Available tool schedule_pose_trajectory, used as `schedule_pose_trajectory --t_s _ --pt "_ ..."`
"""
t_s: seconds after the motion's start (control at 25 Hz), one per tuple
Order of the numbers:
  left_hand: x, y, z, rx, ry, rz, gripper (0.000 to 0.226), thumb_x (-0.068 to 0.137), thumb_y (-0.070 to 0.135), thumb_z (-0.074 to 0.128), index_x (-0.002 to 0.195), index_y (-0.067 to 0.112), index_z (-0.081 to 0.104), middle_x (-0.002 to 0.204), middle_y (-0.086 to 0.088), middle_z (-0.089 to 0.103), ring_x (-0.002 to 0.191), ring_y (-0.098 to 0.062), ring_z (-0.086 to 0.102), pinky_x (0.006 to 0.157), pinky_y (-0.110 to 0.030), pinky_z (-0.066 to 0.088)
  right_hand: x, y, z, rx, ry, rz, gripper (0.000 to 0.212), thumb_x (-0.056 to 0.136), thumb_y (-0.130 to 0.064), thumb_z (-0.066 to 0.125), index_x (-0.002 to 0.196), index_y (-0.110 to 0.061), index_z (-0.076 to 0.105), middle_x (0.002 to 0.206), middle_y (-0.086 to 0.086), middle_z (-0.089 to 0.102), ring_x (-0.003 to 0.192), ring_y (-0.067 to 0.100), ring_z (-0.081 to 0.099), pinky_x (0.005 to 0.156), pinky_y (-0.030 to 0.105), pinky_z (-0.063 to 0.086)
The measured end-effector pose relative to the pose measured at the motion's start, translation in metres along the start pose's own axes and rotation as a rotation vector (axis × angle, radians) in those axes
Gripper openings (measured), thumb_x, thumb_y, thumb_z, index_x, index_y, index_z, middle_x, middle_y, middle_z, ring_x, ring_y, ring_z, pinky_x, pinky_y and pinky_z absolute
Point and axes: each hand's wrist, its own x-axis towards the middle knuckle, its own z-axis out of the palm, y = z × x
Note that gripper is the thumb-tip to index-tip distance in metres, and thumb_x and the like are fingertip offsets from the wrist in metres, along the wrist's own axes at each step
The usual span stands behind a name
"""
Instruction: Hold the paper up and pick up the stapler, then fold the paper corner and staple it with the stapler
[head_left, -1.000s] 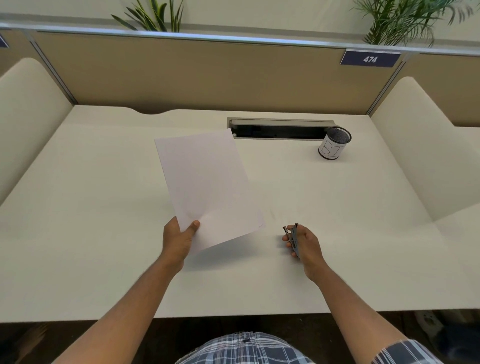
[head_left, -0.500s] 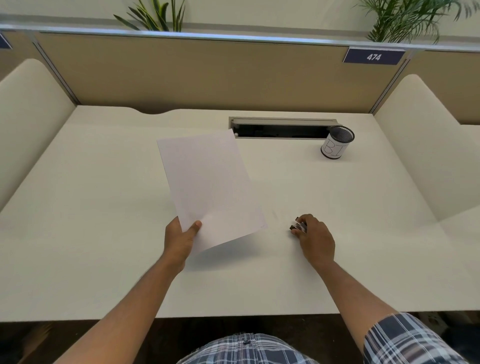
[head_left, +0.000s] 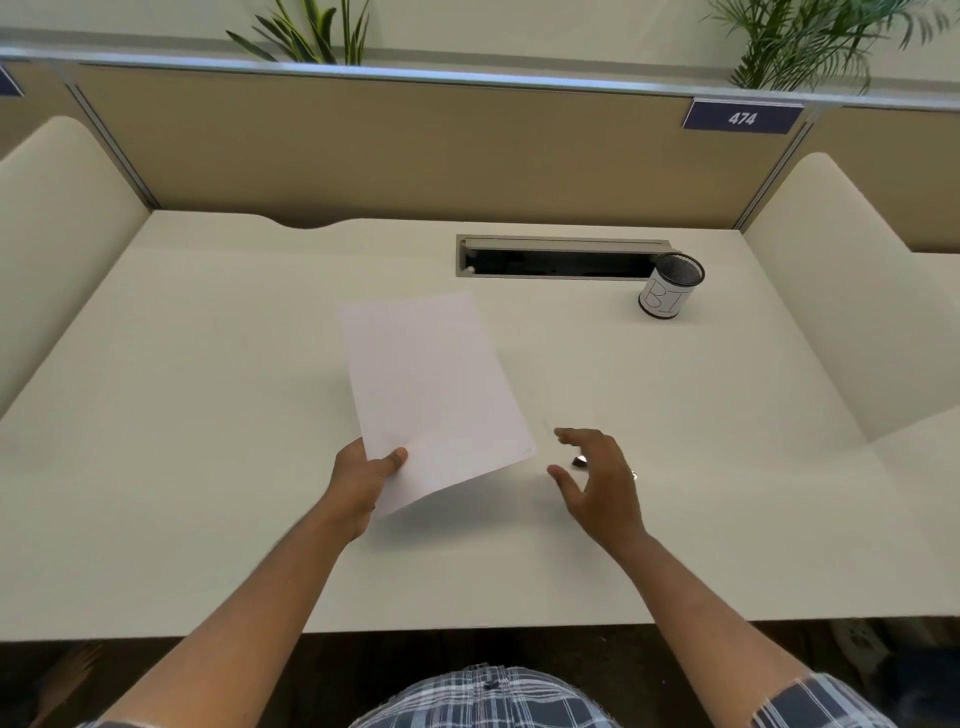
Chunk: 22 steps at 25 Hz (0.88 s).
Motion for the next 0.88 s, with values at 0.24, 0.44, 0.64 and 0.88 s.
schedule_pose_trajectory --t_s 0.24,0.44,0.64,0.88 --pt "0.001 0.005 0.0 -0.016 -0.05 -0.11 0.029 0.093 0.006 0.068 0.122 0.01 0.064 0.117 -0.01 0.072 0.109 -0.035 0.067 0.099 -0.05 0.053 0.008 -0.031 0.004 0.026 0.037 -0.215 0.025 0.088 -0.008 0.077 0.11 -0.018 0.072 0.105 -0.005 0.07 0.095 0.017 0.065 0.077 0.037 0.056" --pt "0.001 0.008 -0.005 0.005 -0.091 -0.15 0.035 0.092 0.004 0.069 0.125 0.001 0.063 0.121 -0.016 0.07 0.1 -0.033 0.068 0.085 -0.042 0.056 0.014 -0.034 -0.002 0.013 0.079 -0.272 0.015 0.084 0.0 0.079 0.094 -0.012 0.078 0.089 -0.003 0.073 0.083 0.018 0.067 0.071 0.036 0.054" --pt "0.001 0.015 -0.005 0.339 0.063 -0.015 0.071 0.091 0.031 0.072 0.149 0.011 0.038 0.149 -0.01 0.048 0.131 -0.032 0.052 0.103 -0.041 0.048 0.02 -0.042 0.002 0.048 0.063 -0.173 0.012 0.085 -0.005 0.08 0.091 -0.015 0.078 0.083 -0.005 0.073 0.076 0.015 0.067 0.068 0.035 0.054" --pt "-0.029 0.015 0.032 0.772 -0.042 0.56 0.039 0.09 0.044 0.069 0.125 0.026 0.066 0.126 0.01 0.069 0.121 -0.012 0.061 0.104 -0.03 0.047 0.023 -0.064 0.016 0.024 0.019 -0.051 0.004 0.089 -0.019 0.077 0.09 -0.022 0.075 0.082 -0.01 0.07 0.073 0.01 0.065 0.066 0.034 0.053"
